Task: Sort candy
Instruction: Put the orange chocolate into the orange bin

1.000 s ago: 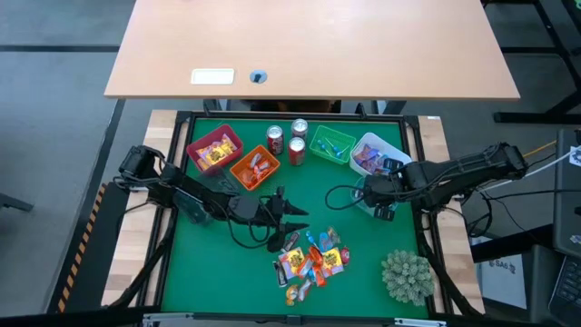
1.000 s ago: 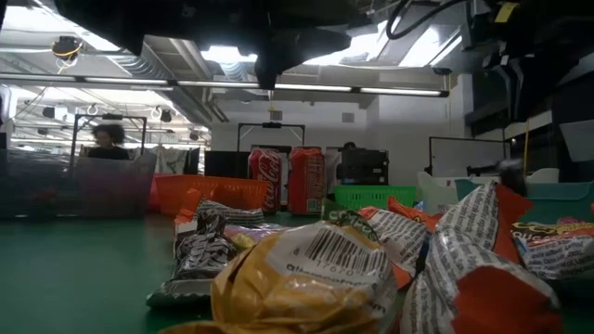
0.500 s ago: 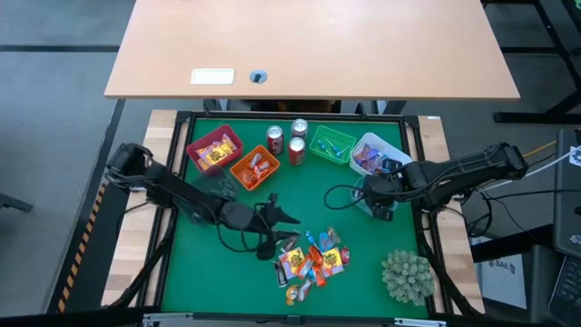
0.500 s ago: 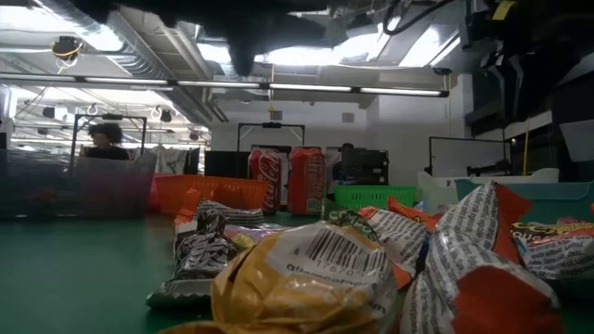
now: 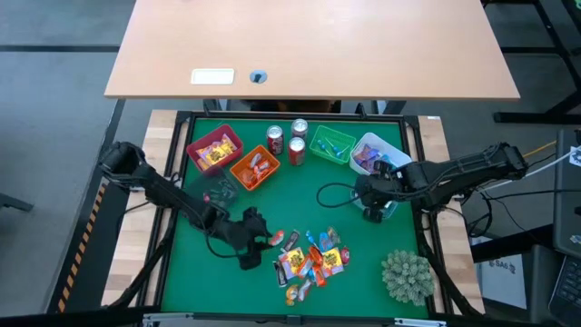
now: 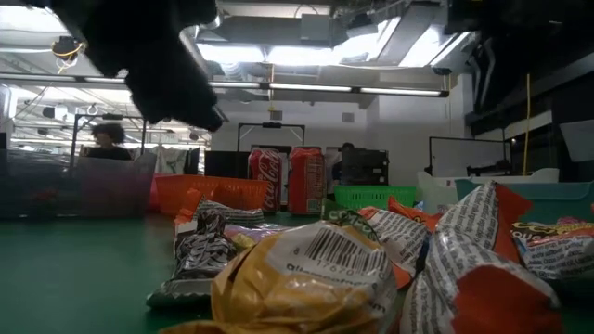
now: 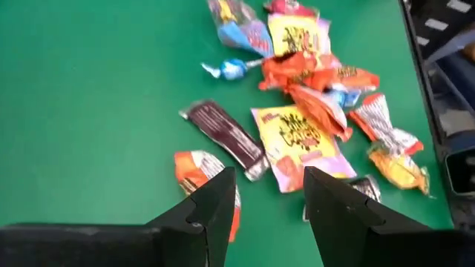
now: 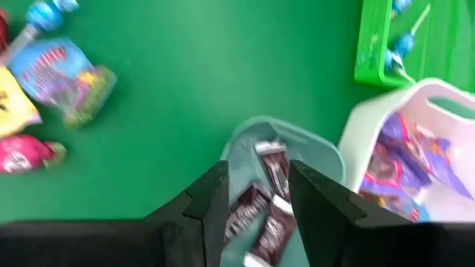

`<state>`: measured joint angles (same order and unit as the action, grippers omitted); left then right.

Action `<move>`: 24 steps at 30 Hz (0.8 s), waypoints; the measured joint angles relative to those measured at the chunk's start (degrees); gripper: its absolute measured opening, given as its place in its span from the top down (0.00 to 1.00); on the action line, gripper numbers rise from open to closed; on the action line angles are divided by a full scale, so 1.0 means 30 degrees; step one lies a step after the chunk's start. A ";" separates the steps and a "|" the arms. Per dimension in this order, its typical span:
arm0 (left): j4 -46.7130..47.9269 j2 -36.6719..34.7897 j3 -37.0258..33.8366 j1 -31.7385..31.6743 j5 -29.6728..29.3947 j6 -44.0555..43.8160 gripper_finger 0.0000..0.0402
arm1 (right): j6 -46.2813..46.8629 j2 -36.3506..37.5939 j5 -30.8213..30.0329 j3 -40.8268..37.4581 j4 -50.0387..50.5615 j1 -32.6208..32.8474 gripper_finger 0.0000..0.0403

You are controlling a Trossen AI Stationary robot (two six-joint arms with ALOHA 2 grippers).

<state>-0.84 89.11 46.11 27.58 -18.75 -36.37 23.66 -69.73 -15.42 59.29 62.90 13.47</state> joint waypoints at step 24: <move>-0.0941 0.4884 -0.0007 0.0300 -0.1586 -0.0829 0.64 | -0.0632 0.0000 0.2521 -0.0007 -0.9005 0.0007 0.66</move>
<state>-3.67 103.77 46.09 28.48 -23.51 -38.86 21.76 -69.73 -7.86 59.27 35.89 13.50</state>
